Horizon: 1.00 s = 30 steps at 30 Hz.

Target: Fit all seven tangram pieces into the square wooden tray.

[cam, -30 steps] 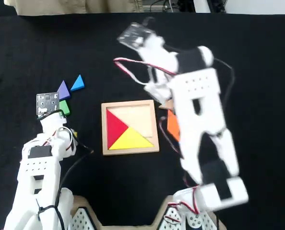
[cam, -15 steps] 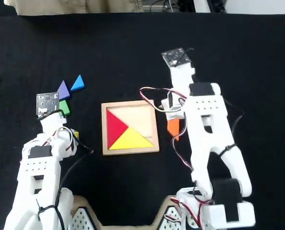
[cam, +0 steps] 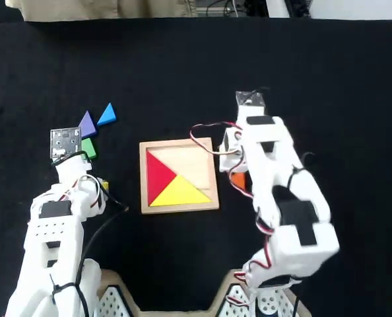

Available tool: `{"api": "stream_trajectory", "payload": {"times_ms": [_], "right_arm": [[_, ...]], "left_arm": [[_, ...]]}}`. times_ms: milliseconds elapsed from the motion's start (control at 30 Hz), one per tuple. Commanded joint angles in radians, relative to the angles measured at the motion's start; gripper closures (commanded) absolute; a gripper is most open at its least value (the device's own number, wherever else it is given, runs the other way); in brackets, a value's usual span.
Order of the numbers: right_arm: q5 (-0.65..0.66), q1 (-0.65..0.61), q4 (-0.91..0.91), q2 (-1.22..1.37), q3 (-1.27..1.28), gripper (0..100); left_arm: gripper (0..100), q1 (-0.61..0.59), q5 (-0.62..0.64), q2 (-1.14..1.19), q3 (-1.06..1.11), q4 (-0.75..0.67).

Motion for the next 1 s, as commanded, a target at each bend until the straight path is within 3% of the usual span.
{"api": "stream_trajectory", "payload": {"times_ms": [0, 533, 767, 967], "right_arm": [[-0.012, -0.018, -0.011, 0.047, -0.076, 77.2], [0.035, -0.014, 0.032, -0.042, -0.099, 77.2], [0.098, 0.083, 0.044, -0.136, -0.094, 77.3], [0.094, -0.014, 0.037, -0.156, -0.056, 77.3]], "left_arm": [[81, 0.008, 0.000, -0.020, -0.004, -0.012], [81, 0.010, 0.000, -0.020, -0.004, -0.015], [81, 0.010, 0.000, -0.020, -0.002, -0.015], [81, 0.010, 0.000, -0.020, -0.002, -0.015]]}}
